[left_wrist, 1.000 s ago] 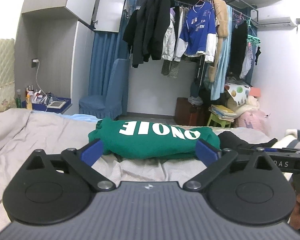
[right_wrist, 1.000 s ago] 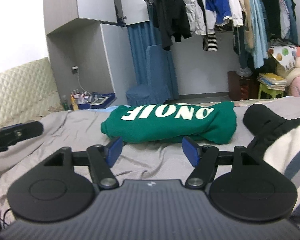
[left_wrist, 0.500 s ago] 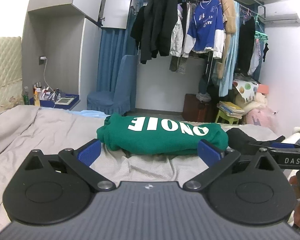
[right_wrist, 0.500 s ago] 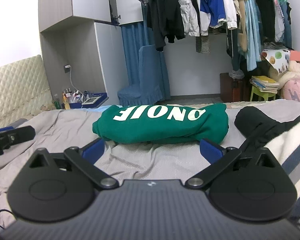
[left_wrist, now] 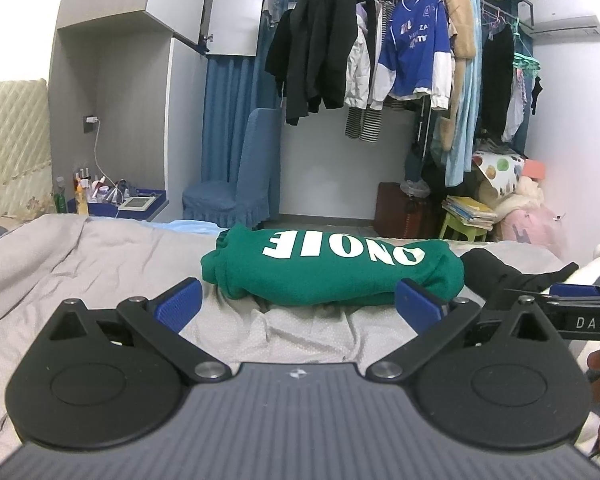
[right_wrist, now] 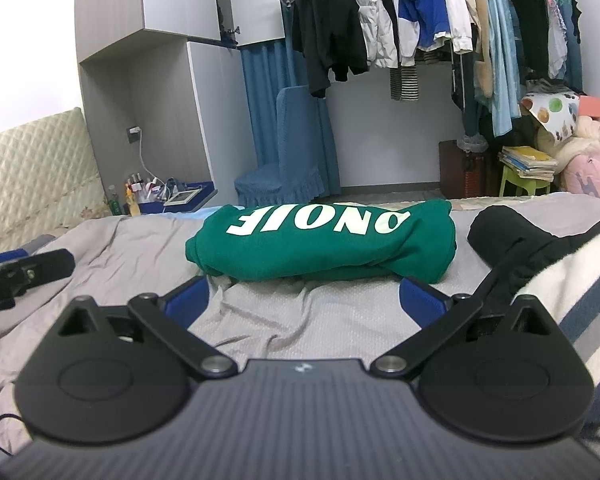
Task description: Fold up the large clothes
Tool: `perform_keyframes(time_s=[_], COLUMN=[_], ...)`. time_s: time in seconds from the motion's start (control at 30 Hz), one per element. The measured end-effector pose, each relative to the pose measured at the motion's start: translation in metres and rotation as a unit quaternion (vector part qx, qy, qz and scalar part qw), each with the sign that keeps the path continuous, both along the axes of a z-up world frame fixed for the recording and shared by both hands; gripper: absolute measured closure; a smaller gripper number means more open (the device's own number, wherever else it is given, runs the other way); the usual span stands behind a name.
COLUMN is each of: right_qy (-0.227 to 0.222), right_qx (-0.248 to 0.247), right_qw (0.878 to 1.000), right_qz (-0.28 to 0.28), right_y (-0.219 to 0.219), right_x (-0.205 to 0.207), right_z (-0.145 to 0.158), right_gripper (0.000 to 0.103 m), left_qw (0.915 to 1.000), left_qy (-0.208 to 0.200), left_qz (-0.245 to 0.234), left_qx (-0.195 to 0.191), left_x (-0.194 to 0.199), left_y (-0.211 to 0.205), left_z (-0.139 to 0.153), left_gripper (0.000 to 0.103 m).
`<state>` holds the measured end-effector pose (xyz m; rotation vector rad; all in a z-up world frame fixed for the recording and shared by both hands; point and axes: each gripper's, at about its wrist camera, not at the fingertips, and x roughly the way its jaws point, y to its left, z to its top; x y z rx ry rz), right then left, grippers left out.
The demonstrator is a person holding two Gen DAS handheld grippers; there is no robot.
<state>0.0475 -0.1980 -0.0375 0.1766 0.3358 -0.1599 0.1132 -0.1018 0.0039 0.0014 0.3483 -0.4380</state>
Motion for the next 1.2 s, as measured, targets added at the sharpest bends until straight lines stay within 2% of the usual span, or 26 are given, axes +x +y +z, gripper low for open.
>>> perform_keyframes(time_s=[0.27, 0.43, 0.63, 1.2], right_qy=[0.004, 0.005, 0.004, -0.003], right_qx=[0.002, 0.003, 0.004, 0.001], right_qw=[1.0, 1.0, 1.0, 1.0], right_qz=[0.001, 0.0, -0.004, -0.007], right_y=[-0.0007, -0.0001, 0.0006, 0.0043], right_x=[-0.0013, -0.0019, -0.0051, -0.0099], right_z=[-0.0007, 0.0, 0.0, 0.0027], right_gripper=[0.0, 0.0, 0.0, 0.0], left_qw=[0.9999, 1.0, 0.9999, 0.9999], left_qy=[-0.009, -0.004, -0.012, -0.008], left_qz=[0.002, 0.001, 0.01, 0.009], left_qx=[0.011, -0.002, 0.005, -0.006], left_x=[-0.0038, -0.0029, -0.0055, -0.0093], left_y=[-0.0009, 0.003, 0.0032, 0.008], left_z=[-0.0029, -0.003, -0.0033, -0.0013], left_gripper=[0.0, 0.0, 0.0, 0.0])
